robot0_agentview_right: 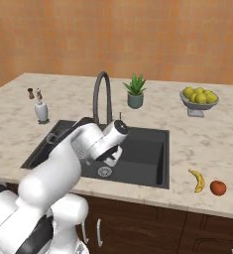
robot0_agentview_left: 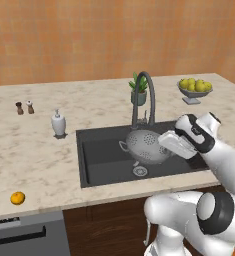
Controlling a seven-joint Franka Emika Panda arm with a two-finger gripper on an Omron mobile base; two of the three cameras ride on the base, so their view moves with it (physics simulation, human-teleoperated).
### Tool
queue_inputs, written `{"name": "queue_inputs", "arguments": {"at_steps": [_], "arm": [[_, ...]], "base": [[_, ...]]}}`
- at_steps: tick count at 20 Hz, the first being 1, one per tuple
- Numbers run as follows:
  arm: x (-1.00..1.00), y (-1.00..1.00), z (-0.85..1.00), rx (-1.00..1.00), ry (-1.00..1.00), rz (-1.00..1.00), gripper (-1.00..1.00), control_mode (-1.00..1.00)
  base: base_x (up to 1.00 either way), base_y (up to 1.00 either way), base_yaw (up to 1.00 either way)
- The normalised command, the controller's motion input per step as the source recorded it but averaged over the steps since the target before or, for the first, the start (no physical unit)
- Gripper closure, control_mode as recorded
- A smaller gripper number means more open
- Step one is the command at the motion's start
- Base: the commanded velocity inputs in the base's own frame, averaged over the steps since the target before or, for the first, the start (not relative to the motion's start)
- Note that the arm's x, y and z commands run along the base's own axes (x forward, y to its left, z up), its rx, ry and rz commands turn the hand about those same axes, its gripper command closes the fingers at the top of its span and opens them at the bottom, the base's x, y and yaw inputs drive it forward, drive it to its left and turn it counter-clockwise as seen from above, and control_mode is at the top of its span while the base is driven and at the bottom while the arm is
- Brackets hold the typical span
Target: Put the colander in the sink, put the orange, banana, tangerine in the colander, and turn on the sink faucet and pour water over the colander.
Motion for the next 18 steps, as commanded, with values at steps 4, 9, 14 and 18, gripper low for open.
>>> {"name": "queue_inputs", "arguments": {"at_steps": [4, 9, 14, 18], "arm": [[0.5, -0.26, -0.11, 0.03, 0.1, 0.12, 1.0, -1.0], [0.47, -0.15, -0.2, 0.0, 0.11, 0.09, 1.0, -1.0], [0.47, -0.13, -0.29, 0.0, 0.04, 0.04, 1.0, -1.0], [0.35, -0.14, -0.33, 0.0, 0.0, 0.02, 1.0, -1.0]], "base": [[0.0, 0.0, 0.0], [0.0, 0.0, 0.0], [0.0, 0.0, 0.0], [0.0, 0.0, 0.0]]}}
